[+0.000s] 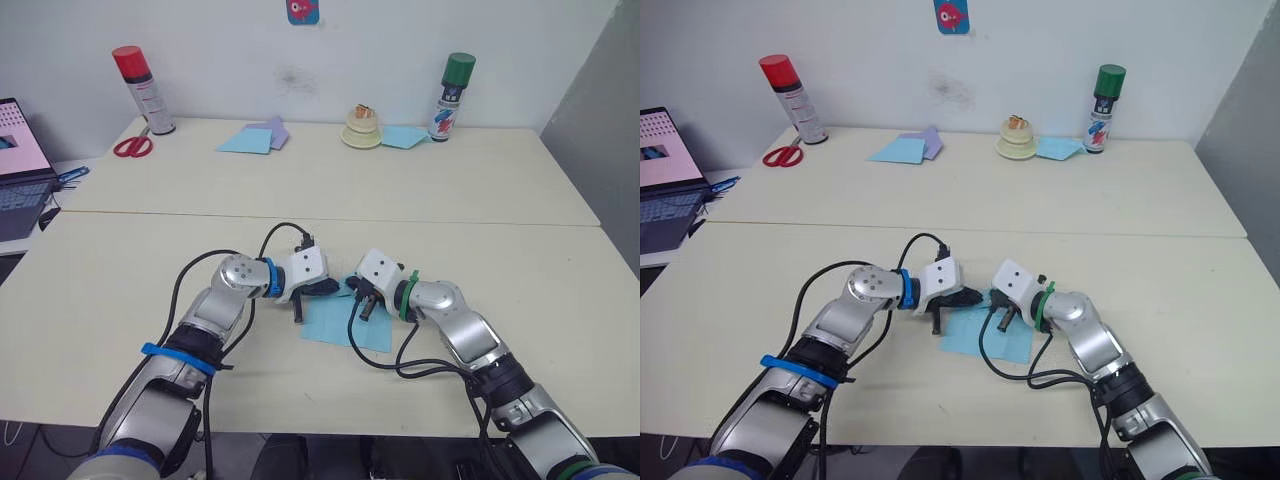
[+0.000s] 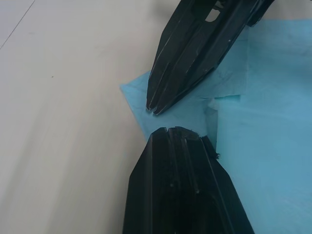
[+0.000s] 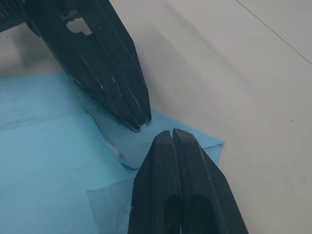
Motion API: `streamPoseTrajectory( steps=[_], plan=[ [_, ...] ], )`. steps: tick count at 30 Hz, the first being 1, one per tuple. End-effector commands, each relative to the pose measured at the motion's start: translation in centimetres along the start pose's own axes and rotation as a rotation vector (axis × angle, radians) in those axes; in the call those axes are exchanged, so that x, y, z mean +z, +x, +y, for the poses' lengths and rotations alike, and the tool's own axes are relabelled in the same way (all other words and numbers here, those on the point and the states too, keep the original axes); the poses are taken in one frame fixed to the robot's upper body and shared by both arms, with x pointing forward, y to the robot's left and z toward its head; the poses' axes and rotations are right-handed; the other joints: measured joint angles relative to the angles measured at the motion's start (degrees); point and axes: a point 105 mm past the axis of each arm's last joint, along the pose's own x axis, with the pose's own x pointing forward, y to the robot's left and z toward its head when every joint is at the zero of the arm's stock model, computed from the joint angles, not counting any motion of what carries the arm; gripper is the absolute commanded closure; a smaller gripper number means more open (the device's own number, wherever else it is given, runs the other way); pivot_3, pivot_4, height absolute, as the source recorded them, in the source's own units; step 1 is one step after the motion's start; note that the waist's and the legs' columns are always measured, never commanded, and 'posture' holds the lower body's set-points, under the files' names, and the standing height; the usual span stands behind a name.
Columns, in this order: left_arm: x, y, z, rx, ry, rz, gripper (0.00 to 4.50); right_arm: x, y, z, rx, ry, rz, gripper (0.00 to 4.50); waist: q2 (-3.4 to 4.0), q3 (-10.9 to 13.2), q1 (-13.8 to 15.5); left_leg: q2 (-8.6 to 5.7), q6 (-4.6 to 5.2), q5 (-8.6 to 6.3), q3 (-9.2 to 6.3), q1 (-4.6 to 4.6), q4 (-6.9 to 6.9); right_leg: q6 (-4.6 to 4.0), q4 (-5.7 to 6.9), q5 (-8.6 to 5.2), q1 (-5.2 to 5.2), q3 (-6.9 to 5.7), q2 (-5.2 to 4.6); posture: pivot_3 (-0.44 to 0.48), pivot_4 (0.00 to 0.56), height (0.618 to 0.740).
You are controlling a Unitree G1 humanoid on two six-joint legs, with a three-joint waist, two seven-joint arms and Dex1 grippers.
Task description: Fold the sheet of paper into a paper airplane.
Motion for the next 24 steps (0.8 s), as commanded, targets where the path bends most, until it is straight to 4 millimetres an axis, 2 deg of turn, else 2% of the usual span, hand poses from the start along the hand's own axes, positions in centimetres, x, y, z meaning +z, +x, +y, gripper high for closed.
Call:
streamPoseTrajectory(
  steps=[1,11,15,20,24],
  plan=[
    [-0.6,0.6,-1.3,-0.076,0.005,0.026,4.49,-2.1,-0.2,0.1,-0.006,0.026,0.079,4.50,0.00,0.0,0.0,0.00,0.00,0.00,0.00,0.00,0.00,0.00,0.00,0.00,0.00,0.00,0.00,0.000,0.150,0.729],
    [-0.6,1.4,-1.9,-0.103,-0.064,0.011,4.49,-1.5,-0.7,-0.5,-0.033,0.016,0.053,4.50,0.00,0.0,0.1,-0.03,0.00,0.00,-0.02,0.00,0.02,0.01,0.00,0.01,0.03,-0.02,-0.01,0.000,0.150,0.729],
    [-0.8,1.8,-2.4,-0.119,-0.077,0.019,4.49,-0.4,-1.5,-0.9,-0.060,0.002,0.005,4.50,0.00,0.0,0.3,-0.05,0.00,0.00,-0.03,-0.04,0.02,0.01,-0.04,0.00,0.03,-0.02,-0.02,0.000,0.150,0.729],
    [-1.9,1.9,-2.7,-0.125,-0.077,0.058,4.49,2.7,-4.4,-1.9,-0.071,-0.022,-0.124,4.50,0.00,0.0,0.4,-0.08,0.00,0.00,-0.02,-0.11,0.02,0.03,-0.11,-0.01,0.02,-0.03,-0.07,0.000,0.150,0.729],
    [-2.0,2.0,-2.9,-0.129,-0.077,0.061,4.49,2.7,-7.2,-1.8,-0.017,-0.041,-0.125,4.50,0.00,0.0,0.5,-0.09,0.00,0.00,-0.06,-0.10,0.02,0.05,-0.12,-0.01,0.03,-0.08,-0.07,0.000,0.150,0.729]
  ],
)
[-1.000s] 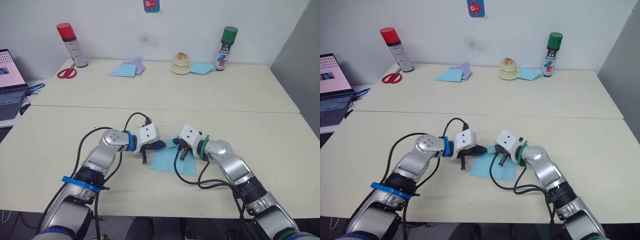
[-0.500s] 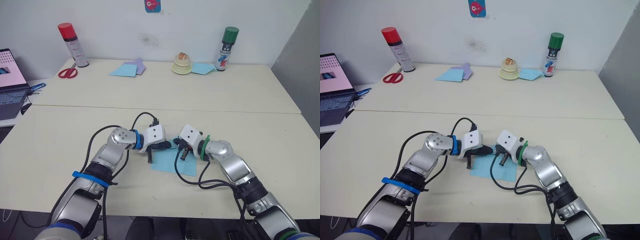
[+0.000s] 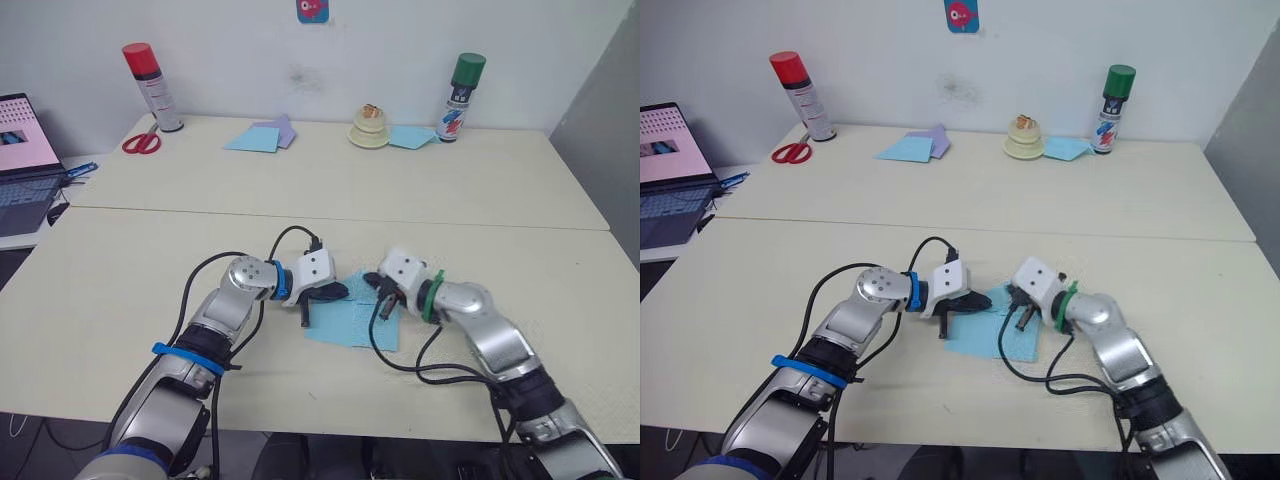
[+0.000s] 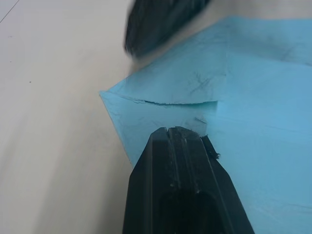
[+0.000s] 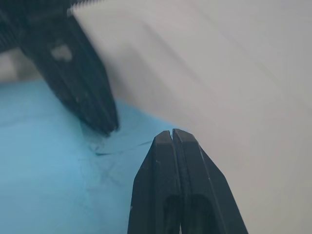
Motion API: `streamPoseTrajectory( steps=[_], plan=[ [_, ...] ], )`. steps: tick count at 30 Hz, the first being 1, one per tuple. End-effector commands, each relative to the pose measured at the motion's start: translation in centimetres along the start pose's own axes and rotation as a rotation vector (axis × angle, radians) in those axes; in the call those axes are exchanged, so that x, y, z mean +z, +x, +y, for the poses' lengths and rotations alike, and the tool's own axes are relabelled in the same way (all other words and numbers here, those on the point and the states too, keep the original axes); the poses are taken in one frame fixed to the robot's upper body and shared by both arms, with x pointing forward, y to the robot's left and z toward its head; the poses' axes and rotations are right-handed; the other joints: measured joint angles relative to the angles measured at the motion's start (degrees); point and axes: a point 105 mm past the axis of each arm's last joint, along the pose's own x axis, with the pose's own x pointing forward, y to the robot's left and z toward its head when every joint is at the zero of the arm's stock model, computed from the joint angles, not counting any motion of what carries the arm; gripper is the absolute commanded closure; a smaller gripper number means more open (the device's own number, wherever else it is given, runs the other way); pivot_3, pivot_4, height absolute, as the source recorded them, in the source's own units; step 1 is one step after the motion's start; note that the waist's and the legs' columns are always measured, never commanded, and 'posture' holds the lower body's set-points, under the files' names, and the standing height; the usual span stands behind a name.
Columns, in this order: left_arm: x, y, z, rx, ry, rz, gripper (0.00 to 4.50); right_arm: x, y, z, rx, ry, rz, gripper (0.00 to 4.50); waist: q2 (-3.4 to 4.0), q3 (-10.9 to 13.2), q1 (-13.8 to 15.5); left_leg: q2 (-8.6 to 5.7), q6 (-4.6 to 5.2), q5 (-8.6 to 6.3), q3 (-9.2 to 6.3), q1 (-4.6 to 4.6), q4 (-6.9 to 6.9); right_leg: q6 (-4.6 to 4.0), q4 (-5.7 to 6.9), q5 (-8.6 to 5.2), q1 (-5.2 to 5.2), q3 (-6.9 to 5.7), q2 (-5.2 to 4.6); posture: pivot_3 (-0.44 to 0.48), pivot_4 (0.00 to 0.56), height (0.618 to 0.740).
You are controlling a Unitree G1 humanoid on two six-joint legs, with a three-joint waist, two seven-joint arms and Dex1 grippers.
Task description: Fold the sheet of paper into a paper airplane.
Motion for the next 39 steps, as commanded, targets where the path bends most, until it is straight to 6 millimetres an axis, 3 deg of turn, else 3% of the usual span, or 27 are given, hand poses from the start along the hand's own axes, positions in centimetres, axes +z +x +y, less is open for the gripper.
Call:
streamPoseTrajectory(
  steps=[1,8,14,21,29,33,39],
  plan=[
    [-2.5,0.9,-1.9,-0.067,-0.042,0.090,4.49,0.8,-2.3,0.0,0.045,-0.027,-0.022,4.50,0.00,0.0,0.0,0.00,0.00,0.00,-0.01,0.01,0.00,0.00,0.00,0.00,0.01,-0.02,0.00,0.000,0.150,0.729],
    [-2.8,0.8,-2.0,-0.069,-0.042,0.096,4.49,-3.8,-5.1,-0.1,0.092,-0.030,0.203,4.50,-0.01,0.0,0.0,0.00,0.00,0.00,0.04,0.02,-0.01,0.00,-0.03,0.00,0.02,0.03,0.00,0.000,0.150,0.729],
    [-2.9,0.5,-1.9,-0.064,-0.041,0.100,4.49,-6.1,-5.2,0.9,0.171,-0.054,0.291,4.50,-0.02,0.0,-0.1,0.01,0.00,0.00,0.04,0.04,-0.01,0.00,-0.03,-0.01,0.02,0.03,0.01,0.000,0.150,0.729],
    [-2.9,0.5,-1.8,-0.056,-0.046,0.100,4.49,-5.4,-3.3,2.0,0.237,-0.081,0.222,4.50,-0.05,0.0,-0.2,0.02,0.00,0.00,0.03,0.15,-0.01,0.02,0.01,0.00,0.09,0.03,0.03,0.000,0.150,0.729],
    [-2.3,0.1,-1.6,-0.033,-0.047,0.075,4.49,-1.6,-2.5,1.6,0.222,-0.025,0.043,4.50,-0.04,0.0,-0.2,0.02,0.00,0.00,0.04,0.09,-0.01,0.01,0.01,0.00,0.06,0.04,0.04,0.000,0.150,0.729],
    [-0.6,-0.5,-1.0,-0.006,-0.060,0.007,4.49,-0.6,-2.3,1.3,0.208,0.010,0.002,4.50,-0.04,0.0,-0.2,0.03,0.00,0.00,0.05,0.05,-0.01,0.01,-0.01,0.00,0.03,0.06,0.03,0.000,0.150,0.729],
    [2.4,-1.5,-0.5,-0.011,-0.068,-0.074,4.49,-0.6,-2.2,1.8,0.221,0.020,0.010,4.50,-0.04,0.3,-0.2,0.04,0.00,0.00,0.01,-0.14,-0.01,-0.01,0.03,-0.02,-0.16,0.02,0.05,0.000,0.150,0.729]
  ],
)
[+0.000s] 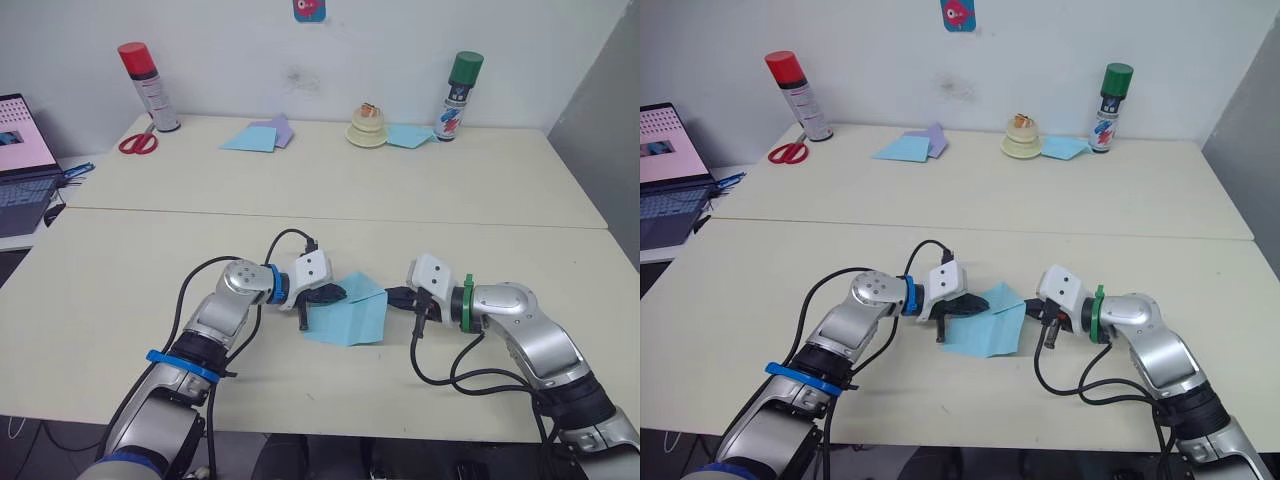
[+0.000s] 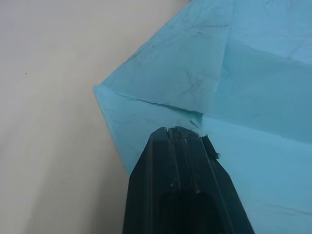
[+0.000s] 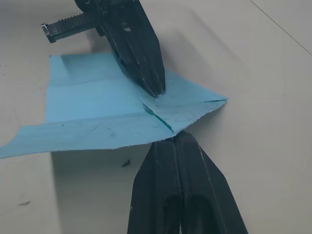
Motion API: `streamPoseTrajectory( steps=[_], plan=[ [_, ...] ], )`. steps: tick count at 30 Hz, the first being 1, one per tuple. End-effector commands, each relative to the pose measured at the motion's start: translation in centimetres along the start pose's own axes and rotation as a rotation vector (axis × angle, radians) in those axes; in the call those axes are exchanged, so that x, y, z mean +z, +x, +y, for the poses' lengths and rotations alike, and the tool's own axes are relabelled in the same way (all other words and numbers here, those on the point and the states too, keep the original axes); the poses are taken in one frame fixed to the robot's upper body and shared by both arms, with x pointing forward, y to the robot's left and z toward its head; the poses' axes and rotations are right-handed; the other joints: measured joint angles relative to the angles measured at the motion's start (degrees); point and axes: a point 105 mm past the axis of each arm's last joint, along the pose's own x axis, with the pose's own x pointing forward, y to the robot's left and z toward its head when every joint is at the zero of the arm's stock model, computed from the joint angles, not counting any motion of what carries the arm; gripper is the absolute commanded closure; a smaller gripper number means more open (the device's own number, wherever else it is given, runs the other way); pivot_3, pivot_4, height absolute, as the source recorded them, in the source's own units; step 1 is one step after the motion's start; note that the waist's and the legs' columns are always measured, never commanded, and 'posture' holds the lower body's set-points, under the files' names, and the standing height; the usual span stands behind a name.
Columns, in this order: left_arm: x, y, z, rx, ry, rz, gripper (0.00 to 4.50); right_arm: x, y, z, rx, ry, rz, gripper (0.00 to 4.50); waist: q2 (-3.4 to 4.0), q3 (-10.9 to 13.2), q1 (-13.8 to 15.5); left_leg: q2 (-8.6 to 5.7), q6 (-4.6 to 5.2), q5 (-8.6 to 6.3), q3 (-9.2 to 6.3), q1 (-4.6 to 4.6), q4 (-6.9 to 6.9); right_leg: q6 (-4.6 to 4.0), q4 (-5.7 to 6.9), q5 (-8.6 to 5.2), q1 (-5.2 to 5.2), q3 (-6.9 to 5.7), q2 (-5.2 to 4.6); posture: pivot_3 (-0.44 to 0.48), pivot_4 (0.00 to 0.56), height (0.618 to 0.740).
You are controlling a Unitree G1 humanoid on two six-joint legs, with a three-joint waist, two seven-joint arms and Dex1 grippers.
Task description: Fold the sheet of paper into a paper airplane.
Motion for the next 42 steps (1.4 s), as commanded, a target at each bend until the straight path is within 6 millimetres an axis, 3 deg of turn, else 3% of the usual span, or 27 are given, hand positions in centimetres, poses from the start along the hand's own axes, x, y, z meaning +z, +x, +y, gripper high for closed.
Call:
streamPoseTrajectory(
  steps=[1,14,29,42],
  plan=[
    [2.0,-0.5,0.0,-0.014,0.017,-0.051,4.49,1.3,0.1,0.2,0.007,-0.023,-0.038,4.50,0.02,0.0,0.0,0.00,0.00,0.00,0.00,-0.10,0.02,0.00,0.01,0.00,-0.07,0.00,0.00,0.000,0.150,0.729],
    [0.4,0.9,-0.6,-0.012,-0.012,-0.006,4.49,1.7,1.3,0.3,-0.005,-0.022,-0.039,4.50,0.02,0.0,0.0,-0.02,0.00,0.01,0.00,-0.62,0.11,0.00,0.11,0.02,-0.58,0.01,0.00,0.000,0.150,0.729],
    [-0.8,0.2,-1.3,0.054,-0.099,0.005,4.49,2.7,4.1,0.4,-0.007,-0.015,-0.061,4.50,0.03,0.0,0.0,0.01,0.00,0.01,0.00,-0.59,0.14,-0.01,0.17,0.03,-0.58,0.03,0.01,0.000,0.150,0.729],
    [-4.0,-4.7,-0.5,0.204,-0.259,0.056,4.49,1.8,6.1,1.3,0.035,-0.012,-0.025,4.50,0.06,0.0,-0.3,0.09,0.00,0.01,0.00,-0.40,0.14,-0.08,0.29,0.07,-0.52,0.04,0.06,0.000,0.150,0.729]
  ],
)
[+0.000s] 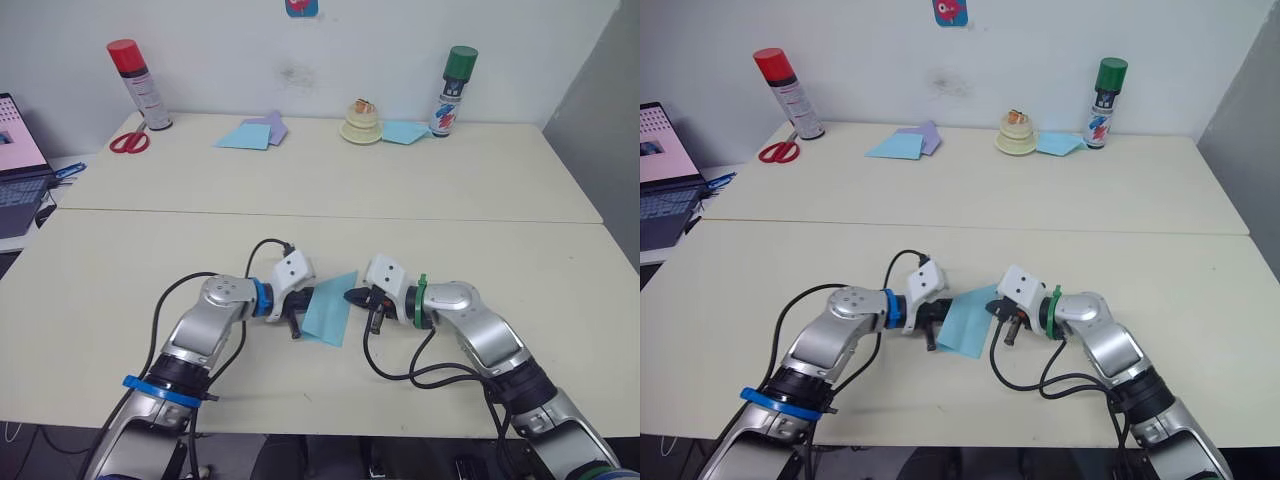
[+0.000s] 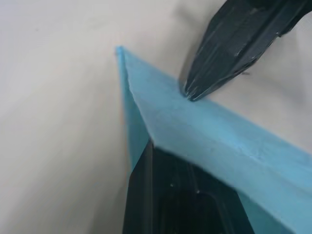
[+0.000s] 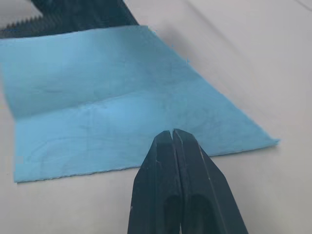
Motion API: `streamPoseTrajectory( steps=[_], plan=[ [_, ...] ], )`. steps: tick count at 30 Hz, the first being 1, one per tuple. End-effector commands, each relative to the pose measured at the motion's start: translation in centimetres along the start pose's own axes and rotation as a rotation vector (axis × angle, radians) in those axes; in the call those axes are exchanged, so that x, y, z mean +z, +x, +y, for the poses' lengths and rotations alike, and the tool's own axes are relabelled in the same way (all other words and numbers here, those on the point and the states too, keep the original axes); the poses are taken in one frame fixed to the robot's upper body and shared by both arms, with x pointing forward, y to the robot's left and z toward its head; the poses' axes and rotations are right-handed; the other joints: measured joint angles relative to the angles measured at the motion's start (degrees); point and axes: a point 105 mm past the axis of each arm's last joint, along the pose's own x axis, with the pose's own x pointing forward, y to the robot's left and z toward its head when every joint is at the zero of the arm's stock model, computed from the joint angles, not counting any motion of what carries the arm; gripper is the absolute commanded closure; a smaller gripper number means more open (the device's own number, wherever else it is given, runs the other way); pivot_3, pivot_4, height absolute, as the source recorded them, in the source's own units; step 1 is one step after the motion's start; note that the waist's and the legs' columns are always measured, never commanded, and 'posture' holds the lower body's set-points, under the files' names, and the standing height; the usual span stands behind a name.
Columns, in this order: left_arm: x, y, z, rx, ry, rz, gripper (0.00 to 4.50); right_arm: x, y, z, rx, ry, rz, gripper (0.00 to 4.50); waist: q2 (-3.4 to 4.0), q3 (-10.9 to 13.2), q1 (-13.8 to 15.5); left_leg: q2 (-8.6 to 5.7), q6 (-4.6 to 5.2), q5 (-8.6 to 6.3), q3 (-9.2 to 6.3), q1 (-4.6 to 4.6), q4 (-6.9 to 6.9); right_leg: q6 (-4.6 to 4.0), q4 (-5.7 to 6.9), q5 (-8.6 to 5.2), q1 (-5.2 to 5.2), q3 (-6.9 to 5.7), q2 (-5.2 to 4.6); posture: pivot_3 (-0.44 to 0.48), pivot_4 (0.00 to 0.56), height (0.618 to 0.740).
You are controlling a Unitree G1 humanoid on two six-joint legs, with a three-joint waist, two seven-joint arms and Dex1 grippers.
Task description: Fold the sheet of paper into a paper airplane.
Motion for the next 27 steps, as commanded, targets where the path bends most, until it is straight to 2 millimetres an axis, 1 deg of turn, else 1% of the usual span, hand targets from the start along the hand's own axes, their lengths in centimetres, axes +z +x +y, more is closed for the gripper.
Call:
streamPoseTrajectory(
  steps=[1,4,7,9,11,14,17,20,24,27],
  plan=[
    [-1.2,-1.9,1.0,0.065,-0.045,0.030,4.49,0.7,0.3,0.0,0.001,-0.044,-0.013,4.50,0.00,0.0,0.0,0.00,0.00,0.00,0.03,0.03,0.00,-0.03,0.00,0.02,0.01,0.03,0.00,0.000,0.150,0.729],
    [0.5,-3.1,2.0,0.105,-0.023,-0.035,4.49,-0.1,0.5,0.2,0.005,-0.043,0.010,4.50,0.00,0.0,0.0,0.00,0.00,0.00,0.02,0.00,0.01,-0.04,0.00,0.03,0.00,0.00,0.00,0.000,0.150,0.729],
    [2.5,-3.8,2.6,0.116,0.013,-0.094,4.49,-0.6,0.6,0.4,0.008,-0.047,0.024,4.50,0.00,0.0,0.1,0.00,0.00,0.00,0.01,-0.05,0.02,-0.04,-0.02,0.03,-0.02,0.00,0.00,0.000,0.150,0.729],
    [3.9,-3.5,2.6,0.100,0.026,-0.128,4.49,-0.8,0.7,0.4,0.008,-0.060,0.029,4.50,-0.01,0.0,0.2,-0.02,-0.01,0.00,0.01,-0.08,0.03,-0.04,-0.03,0.03,-0.02,-0.01,-0.01,0.000,0.150,0.729],
    [4.4,-2.7,2.0,0.064,0.065,-0.121,4.49,-0.7,0.7,0.3,0.004,-0.071,0.027,4.50,-0.01,0.0,0.2,-0.04,0.00,0.00,0.01,-0.08,0.03,-0.03,-0.04,0.03,-0.01,-0.01,-0.01,0.000,0.150,0.729],
    [3.9,-1.3,0.9,0.001,0.100,-0.085,4.49,-0.6,0.6,0.2,-0.007,-0.083,0.019,4.50,-0.01,0.0,0.1,-0.05,-0.01,0.00,0.07,-0.04,0.02,-0.03,-0.04,0.03,0.00,0.06,-0.02,0.000,0.150,0.729],
    [2.8,-0.2,0.3,-0.031,0.125,-0.039,4.49,-0.2,0.4,0.1,-0.014,-0.090,-0.013,4.50,-0.01,0.0,0.1,-0.03,-0.01,0.00,0.06,-0.07,0.02,-0.07,-0.03,0.05,-0.03,0.06,-0.01,0.000,0.150,0.729],
    [1.3,1.1,0.0,-0.055,0.133,0.016,4.49,0.7,0.0,0.1,-0.026,-0.107,-0.071,4.50,-0.01,0.0,0.1,-0.03,-0.01,0.01,0.02,-0.07,0.02,-0.07,-0.02,0.06,-0.03,0.02,0.00,0.000,0.150,0.729],
    [-0.2,1.5,0.1,-0.063,0.147,0.073,4.49,1.4,-0.4,0.0,-0.028,-0.094,-0.123,4.50,-0.01,0.0,0.2,-0.06,-0.01,0.01,0.03,-0.08,0.04,-0.05,-0.03,0.05,-0.02,0.02,-0.01,0.000,0.150,0.729],
    [-1.2,1.7,0.2,-0.065,0.151,0.106,4.49,0.6,0.2,-1.4,-0.096,-0.059,-0.108,4.50,-0.02,0.0,0.2,-0.07,0.00,0.01,0.05,-0.03,0.06,0.00,-0.02,0.07,0.03,0.04,-0.02,0.000,0.150,0.729]
  ],
)
